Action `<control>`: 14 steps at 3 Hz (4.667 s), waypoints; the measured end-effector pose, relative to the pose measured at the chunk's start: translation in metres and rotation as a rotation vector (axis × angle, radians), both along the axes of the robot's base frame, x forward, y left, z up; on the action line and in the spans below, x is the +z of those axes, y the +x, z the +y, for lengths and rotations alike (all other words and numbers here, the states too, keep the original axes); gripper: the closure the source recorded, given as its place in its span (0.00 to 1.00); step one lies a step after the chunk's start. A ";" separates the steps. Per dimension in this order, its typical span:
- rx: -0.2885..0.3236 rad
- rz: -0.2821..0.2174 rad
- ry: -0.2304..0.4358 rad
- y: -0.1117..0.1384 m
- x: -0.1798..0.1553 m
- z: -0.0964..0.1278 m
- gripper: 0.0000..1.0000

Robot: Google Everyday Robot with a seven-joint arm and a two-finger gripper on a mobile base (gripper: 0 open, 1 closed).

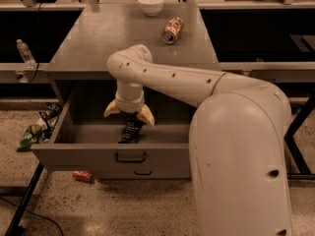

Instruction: Pick rxbar chocolate from top drawer and place on counter

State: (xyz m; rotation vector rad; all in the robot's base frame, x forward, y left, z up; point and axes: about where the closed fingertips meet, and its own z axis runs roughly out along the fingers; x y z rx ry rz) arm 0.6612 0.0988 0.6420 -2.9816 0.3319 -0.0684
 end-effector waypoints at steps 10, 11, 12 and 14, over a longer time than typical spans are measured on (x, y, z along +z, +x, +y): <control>-0.141 0.004 0.094 -0.039 0.020 -0.032 1.00; -0.207 -0.048 0.122 -0.050 0.062 -0.051 1.00; -0.249 -0.133 0.208 -0.066 0.133 -0.068 1.00; -0.246 -0.184 0.269 -0.071 0.179 -0.078 0.98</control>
Offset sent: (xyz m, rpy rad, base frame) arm -0.0128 0.0071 -0.0381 -0.0495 -0.0035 0.0078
